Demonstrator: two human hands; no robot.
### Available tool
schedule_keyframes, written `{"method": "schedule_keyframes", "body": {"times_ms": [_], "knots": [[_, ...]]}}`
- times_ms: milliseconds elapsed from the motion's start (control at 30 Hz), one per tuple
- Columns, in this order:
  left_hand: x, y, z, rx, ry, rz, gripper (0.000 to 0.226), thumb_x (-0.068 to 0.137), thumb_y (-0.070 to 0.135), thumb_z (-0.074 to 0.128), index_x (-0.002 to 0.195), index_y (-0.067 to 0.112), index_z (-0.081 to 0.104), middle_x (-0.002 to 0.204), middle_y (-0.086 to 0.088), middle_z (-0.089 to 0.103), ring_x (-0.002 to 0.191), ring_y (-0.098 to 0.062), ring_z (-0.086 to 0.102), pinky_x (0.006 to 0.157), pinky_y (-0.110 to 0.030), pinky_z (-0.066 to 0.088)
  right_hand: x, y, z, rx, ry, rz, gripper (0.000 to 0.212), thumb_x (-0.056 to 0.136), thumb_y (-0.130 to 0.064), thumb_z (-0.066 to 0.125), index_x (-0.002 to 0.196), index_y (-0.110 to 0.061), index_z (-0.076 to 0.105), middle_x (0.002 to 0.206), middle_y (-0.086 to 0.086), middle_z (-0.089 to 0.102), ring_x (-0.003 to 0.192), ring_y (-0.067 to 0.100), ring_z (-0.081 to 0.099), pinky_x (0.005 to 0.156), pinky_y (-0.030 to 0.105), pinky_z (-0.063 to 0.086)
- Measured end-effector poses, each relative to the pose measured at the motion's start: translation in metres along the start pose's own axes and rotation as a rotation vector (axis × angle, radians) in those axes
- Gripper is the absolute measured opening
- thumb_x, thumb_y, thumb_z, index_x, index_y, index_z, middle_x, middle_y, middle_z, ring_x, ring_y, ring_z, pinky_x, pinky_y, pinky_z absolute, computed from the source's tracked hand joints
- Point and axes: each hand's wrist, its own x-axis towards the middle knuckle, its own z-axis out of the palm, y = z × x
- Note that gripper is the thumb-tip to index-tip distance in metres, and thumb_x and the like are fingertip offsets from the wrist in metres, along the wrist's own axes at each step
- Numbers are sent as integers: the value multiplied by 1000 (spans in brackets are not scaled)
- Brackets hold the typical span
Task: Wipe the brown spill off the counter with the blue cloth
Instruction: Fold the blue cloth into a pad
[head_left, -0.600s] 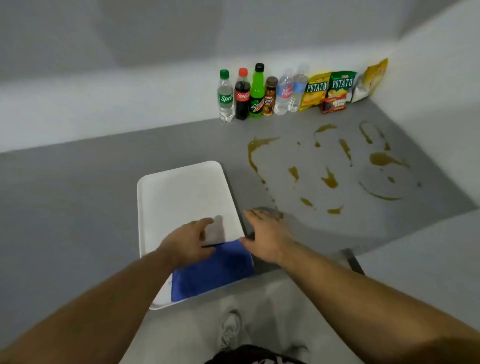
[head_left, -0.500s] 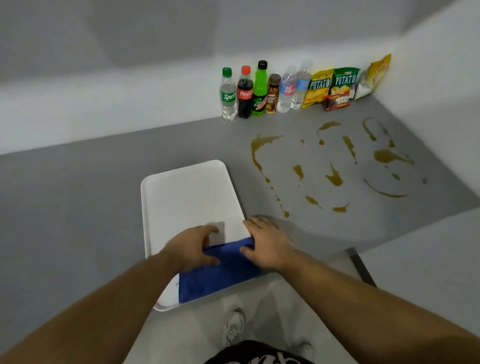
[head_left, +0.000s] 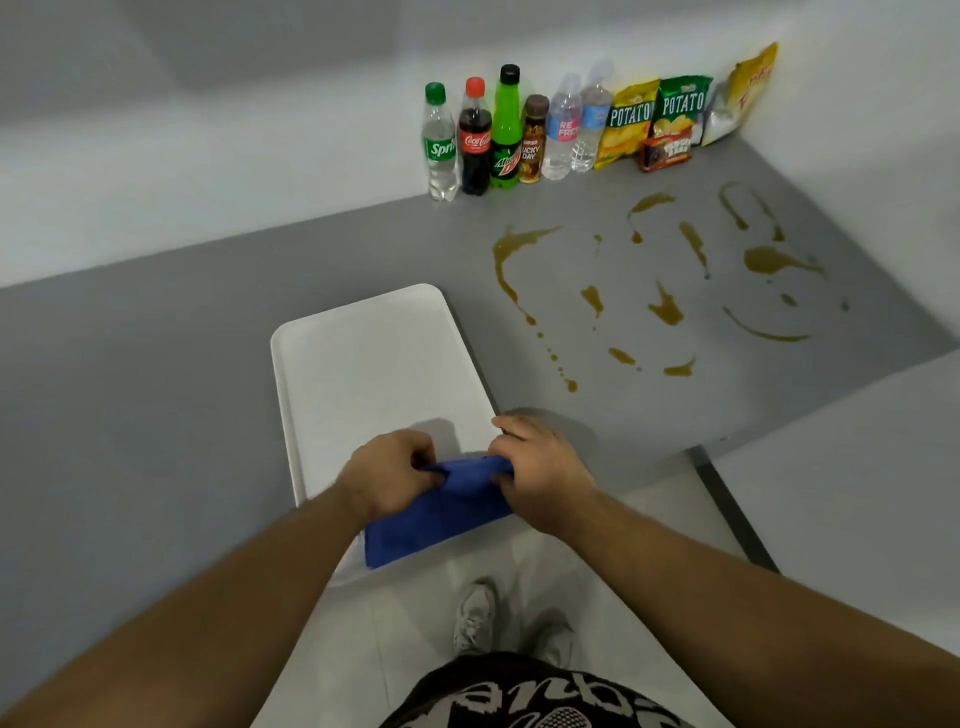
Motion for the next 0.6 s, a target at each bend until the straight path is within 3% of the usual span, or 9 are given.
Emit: {"method": "schedule_keyframes", "body": {"times_ms": [67, 100, 167, 200, 267, 367, 467, 600], "knots": [[-7, 8, 1, -82, 16, 27, 14, 90, 31, 73, 80, 30, 64, 83, 3, 68, 83, -23, 63, 79, -36, 53, -10, 3, -8, 168, 28, 8, 11, 94, -21, 59, 103, -19, 66, 106, 1, 65, 96, 20, 60, 88, 37, 51], [-13, 13, 1, -110, 27, 44, 10, 91, 28, 72, 84, 30, 66, 86, 3, 70, 85, -23, 64, 82, -36, 53, -15, 5, -12, 255, 34, 26, 11, 95, -21, 59, 104, -22, 65, 97, -4, 64, 86, 13, 60, 80, 27, 52], [-24, 25, 2, -169, 42, 81, 9, 93, 22, 71, 94, 31, 71, 93, 5, 73, 89, -18, 66, 86, -31, 53, -25, 10, -21, 410, 82, 61, 16, 95, -19, 61, 106, -29, 66, 92, -15, 63, 82, 1, 61, 73, 8, 46], [-29, 32, 2, -198, 41, 98, 12, 94, 21, 70, 98, 32, 72, 97, 6, 74, 92, -15, 66, 86, -28, 52, -31, 13, -25, 479, 116, 80, 18, 96, -18, 63, 104, -33, 67, 90, -17, 64, 82, -3, 62, 72, 5, 45], [-38, 50, 2, -219, 10, 120, 12, 96, 24, 69, 104, 33, 73, 100, 6, 75, 93, -13, 67, 85, -26, 52, -43, 20, -34, 578, 182, 102, 21, 96, -16, 65, 97, -36, 66, 86, -18, 67, 83, -1, 65, 71, 6, 46], [-45, 77, 4, -201, -40, 170, 6, 95, 31, 72, 97, 28, 77, 90, 1, 75, 83, -19, 65, 84, -40, 54, -60, 31, -50, 666, 228, 80, 20, 98, -13, 64, 96, -33, 67, 91, -21, 68, 87, 3, 67, 73, 10, 49], [-49, 114, 8, -175, -14, 266, 15, 87, 36, 79, 94, 24, 75, 91, -1, 69, 83, -18, 64, 86, -47, 54, -75, 37, -67, 684, 243, 4, 25, 98, -8, 62, 99, -32, 68, 93, -20, 69, 87, 5, 68, 76, 13, 50], [-47, 162, 17, -208, 114, 407, 39, 79, 45, 82, 111, 28, 67, 95, 8, 70, 87, -10, 66, 83, -36, 55, -89, 46, -86, 723, 347, -43, 29, 97, -7, 63, 111, -32, 68, 111, -17, 70, 105, 6, 68, 90, 18, 52]]}}
